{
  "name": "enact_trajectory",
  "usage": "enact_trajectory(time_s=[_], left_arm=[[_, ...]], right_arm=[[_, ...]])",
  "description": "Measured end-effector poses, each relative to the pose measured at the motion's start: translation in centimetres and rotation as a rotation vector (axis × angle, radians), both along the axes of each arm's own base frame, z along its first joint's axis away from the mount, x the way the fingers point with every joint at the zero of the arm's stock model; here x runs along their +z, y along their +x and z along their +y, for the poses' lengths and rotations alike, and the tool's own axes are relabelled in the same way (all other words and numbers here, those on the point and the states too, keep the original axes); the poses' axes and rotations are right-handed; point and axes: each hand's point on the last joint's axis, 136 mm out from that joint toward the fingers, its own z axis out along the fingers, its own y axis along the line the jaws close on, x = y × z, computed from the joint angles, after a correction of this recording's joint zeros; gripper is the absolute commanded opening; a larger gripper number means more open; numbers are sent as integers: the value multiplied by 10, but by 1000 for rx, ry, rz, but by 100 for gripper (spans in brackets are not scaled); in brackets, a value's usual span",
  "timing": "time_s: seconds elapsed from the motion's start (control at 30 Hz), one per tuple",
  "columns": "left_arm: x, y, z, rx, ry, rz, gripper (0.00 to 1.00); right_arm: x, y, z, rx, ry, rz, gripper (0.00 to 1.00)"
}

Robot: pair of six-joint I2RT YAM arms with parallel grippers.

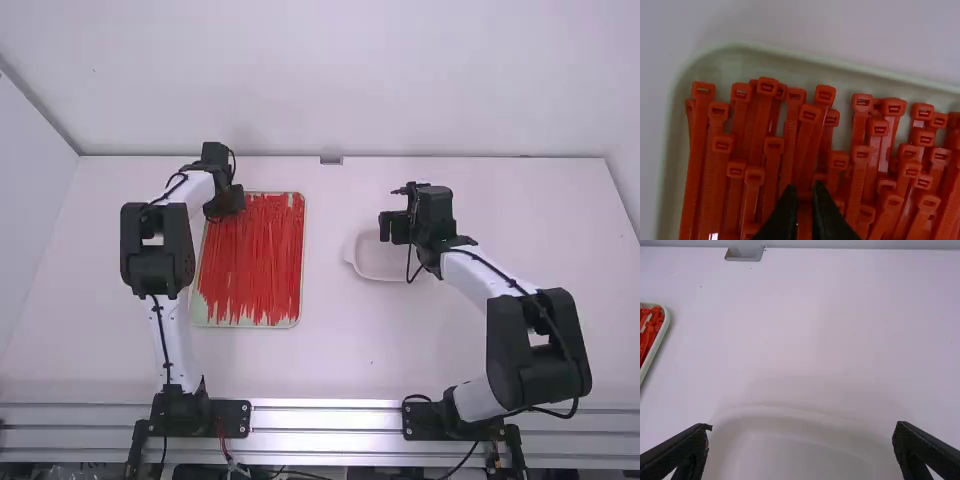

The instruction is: Fasten the cable tie

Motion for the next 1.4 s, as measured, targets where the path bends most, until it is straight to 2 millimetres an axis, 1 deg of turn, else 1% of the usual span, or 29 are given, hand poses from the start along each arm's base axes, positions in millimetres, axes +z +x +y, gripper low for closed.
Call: enact_trajectory(time_s=[0.2, 0.37, 0.57, 0.63, 0.73, 0.8, 0.83, 0.87, 0.9, 1.0, 1.03, 1.07, 1.1, 1.13, 1.2, 1.23, 1.4], left_arm=[[0, 1, 0, 0, 0, -3, 2], [1, 2, 0, 1, 0, -10, 2], [-1, -4, 0, 0, -1, 18, 2], [2, -7, 0, 0, -2, 38, 2], [16, -2, 0, 0, -2, 34, 2], [40, 8, 0, 0, -1, 10, 2], [46, 11, 1, 0, 0, 3, 2], [58, 15, 1, 0, 0, -10, 2], [64, 17, 1, 0, 1, -16, 2], [100, 27, 2, 0, 3, -59, 2], [106, 29, 1, 0, 4, -67, 2], [119, 32, 0, -3, 5, -86, 2], [124, 34, -1, -4, 5, -96, 2], [134, 37, -2, -7, 7, -114, 2], [146, 39, -4, -8, 20, -135, 2], [148, 39, -5, -9, 24, -137, 2], [167, 33, -21, -30, 93, -156, 2]], right_arm=[[0, 0, 0, -1, 2, 0, 98], [0, 0, 0, -2, 1, 0, 98], [0, 0, 0, 1, -1, 0, 98], [0, 0, 0, 1, -1, 0, 98], [0, 0, 0, -1, 1, 0, 98], [0, 0, 0, -1, 0, 0, 98], [0, 0, 0, 1, -1, 0, 98], [0, 0, 0, 0, 1, 0, 98], [0, 0, 0, -1, 1, 0, 98], [0, 0, 0, 1, 0, 0, 98], [0, 0, 0, 0, 0, 0, 98], [0, 0, 0, 0, 1, 0, 98], [0, 0, 0, 0, 0, 0, 98], [0, 0, 0, 0, 0, 0, 98], [0, 0, 0, -2, 2, 1, 98], [0, 0, 0, 0, 0, 0, 98], [0, 0, 0, 0, 1, 0, 98]])
